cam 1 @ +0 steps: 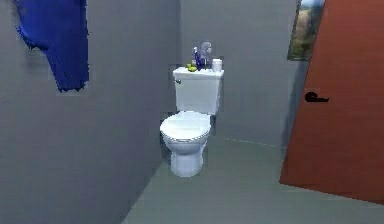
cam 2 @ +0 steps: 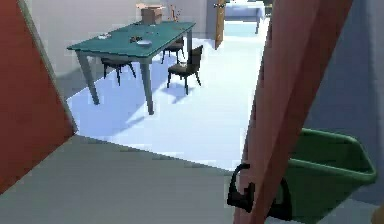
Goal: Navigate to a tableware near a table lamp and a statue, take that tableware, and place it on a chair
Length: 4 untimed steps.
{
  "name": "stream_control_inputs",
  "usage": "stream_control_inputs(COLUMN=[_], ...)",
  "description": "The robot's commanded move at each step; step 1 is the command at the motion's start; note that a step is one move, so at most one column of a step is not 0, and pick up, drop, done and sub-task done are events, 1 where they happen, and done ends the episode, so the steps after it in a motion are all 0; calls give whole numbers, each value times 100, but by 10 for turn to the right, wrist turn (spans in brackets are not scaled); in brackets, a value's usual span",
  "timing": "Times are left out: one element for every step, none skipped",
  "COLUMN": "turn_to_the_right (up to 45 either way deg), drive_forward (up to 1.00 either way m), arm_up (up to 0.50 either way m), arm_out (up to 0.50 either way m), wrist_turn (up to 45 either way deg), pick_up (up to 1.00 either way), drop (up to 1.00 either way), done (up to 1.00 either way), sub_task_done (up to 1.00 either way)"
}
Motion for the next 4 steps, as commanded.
stream_control_inputs(turn_to_the_right=[450, 30, 0, 450], drive_forward=[0, 0, 55, 0], arm_up=[0, 0, 0, 0], arm_out=[0, 0, 0, 0], wrist_turn=[0, 0, 0, 0], pick_up=[0, 0, 0, 0], drop=[0, 0, 0, 0], done=[0, 0, 0, 0], sub_task_done=[0, 0, 0, 0])
